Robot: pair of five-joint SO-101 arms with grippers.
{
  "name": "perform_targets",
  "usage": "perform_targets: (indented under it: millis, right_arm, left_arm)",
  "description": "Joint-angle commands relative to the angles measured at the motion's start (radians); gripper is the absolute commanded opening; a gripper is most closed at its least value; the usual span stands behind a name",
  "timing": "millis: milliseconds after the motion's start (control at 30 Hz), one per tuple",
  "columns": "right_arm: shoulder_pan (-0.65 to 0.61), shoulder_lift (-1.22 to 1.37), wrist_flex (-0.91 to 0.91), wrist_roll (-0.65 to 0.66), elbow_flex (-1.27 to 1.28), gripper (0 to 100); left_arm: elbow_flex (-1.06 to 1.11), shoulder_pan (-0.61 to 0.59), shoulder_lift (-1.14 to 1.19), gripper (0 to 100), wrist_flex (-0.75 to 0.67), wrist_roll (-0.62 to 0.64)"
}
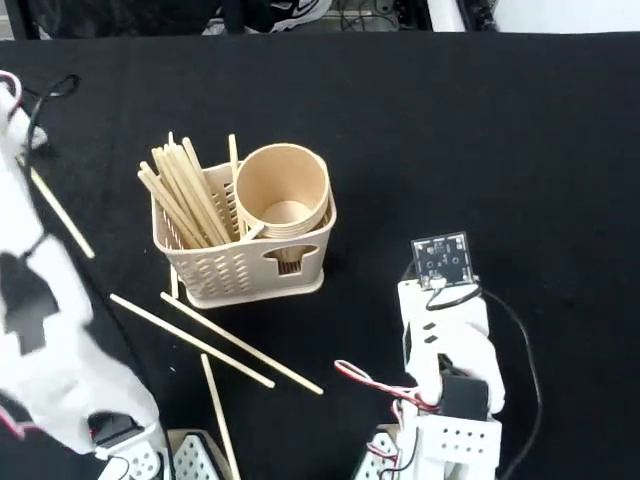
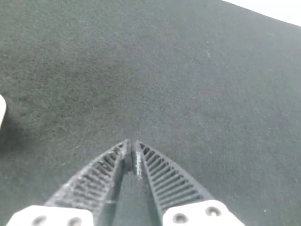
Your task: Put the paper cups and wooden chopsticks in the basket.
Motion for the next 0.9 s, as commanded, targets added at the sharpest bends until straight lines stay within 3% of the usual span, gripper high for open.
perform_targets:
  millis: [0, 167, 433, 567, 700, 767, 867]
  right_arm:
    - [-0.011, -0.033, -0.014, 0.011, -0.004, 1.5]
    - [-0.011, -0.033, -0.014, 0.011, -0.004, 1.5]
    - [-0.011, -0.033, -0.014, 0.011, -0.004, 1.4]
    - [-0.011, -0.033, -0.014, 0.011, -0.004, 1.4]
    - [-0.011, -0.033, -0.014, 0.011, -0.004, 1.4]
    - [-0.011, -0.033, -0.014, 0.011, -0.004, 1.4]
    - [-0.011, -0.033, -0.014, 0.011, -0.004, 1.4]
  left_arm:
    - [0.251, 0.099, -0.494, 3, -0.015, 0.000]
    - [0.650, 0.271, -1.002, 3, -0.284, 0.002]
    - [1.546, 0.496, -1.683, 3, -1.068, -0.003]
    - [1.908, 0.552, -1.854, 3, -1.344, -0.003]
    - [2.086, 0.558, -1.867, 6, -1.399, -0.028]
    - [2.109, 0.549, -1.863, 15, -1.341, -0.054]
    - [2.057, 0.545, -1.875, 25, -1.166, 0.021]
